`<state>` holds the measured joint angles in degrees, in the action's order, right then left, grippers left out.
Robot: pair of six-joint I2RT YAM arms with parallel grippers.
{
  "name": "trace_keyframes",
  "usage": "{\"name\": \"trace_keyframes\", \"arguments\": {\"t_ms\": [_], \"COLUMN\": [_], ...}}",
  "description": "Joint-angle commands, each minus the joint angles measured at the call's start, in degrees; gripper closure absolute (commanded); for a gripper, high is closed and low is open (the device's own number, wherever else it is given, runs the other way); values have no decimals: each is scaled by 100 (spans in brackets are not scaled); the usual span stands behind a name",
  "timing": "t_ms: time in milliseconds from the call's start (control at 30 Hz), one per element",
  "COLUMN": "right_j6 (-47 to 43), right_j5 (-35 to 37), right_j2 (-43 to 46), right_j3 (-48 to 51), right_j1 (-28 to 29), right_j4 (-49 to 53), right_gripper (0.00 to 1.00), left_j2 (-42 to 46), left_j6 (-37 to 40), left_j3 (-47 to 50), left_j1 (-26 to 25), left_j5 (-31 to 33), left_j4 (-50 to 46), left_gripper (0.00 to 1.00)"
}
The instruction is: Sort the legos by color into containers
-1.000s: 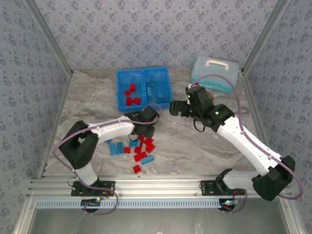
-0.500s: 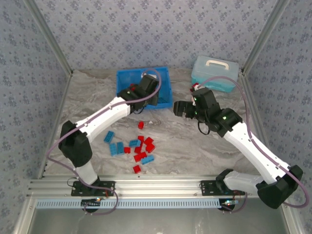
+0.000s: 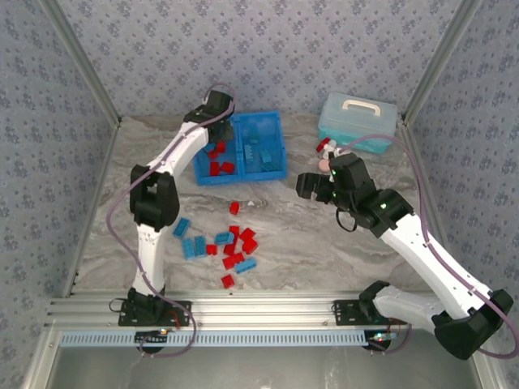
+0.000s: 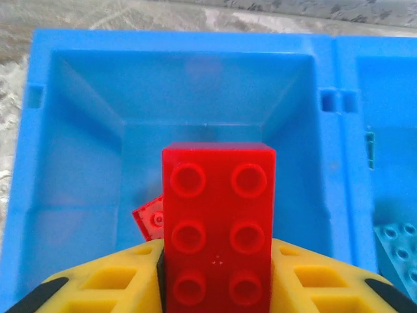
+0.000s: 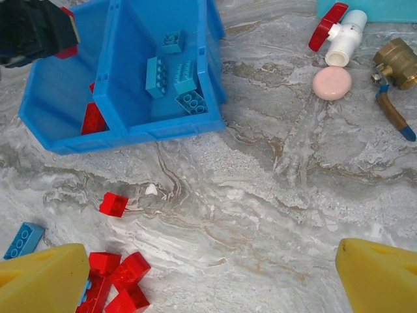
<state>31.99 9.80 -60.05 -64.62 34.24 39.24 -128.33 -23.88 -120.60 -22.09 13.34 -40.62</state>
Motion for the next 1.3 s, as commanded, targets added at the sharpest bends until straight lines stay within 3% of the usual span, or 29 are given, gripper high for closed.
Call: {"name": "trace_keyframes", "arguments": {"t_ms": [0,133,333,633,800,1000,1267], "right_j6": [106,134,109,93,75,79,102], "right_j5": [180,182,149,14,-95,-200,-175], "right_j2": [194,247,244,52,-118,-296,-254], "right_j3": [63,64,37,41,38,2,22], "right_j1": [-55,-65,-96,-135,-154,-154,-155], "right_j4": [205,242,199,-101,-280,-290,-154], "right_gripper": [0,0,0,0,0,0,0], "left_j2": [-416,-513,224,3340,4347,4346,3053], "left_j6": [-82,-78,-32,385,601,292,538], "left_j3": [-798,-1165,-875,2810,4726,6175,6009], "left_j1": [-15,2,-2,-463,-969,-1300,-1498], "left_j5": [-280,-290,-533,-1047,-1021,-1299,-764], "left_j4": [-708,-886,-808,496,720,1624,2266], "left_gripper": [58,54,51,50,46,37,26]}}
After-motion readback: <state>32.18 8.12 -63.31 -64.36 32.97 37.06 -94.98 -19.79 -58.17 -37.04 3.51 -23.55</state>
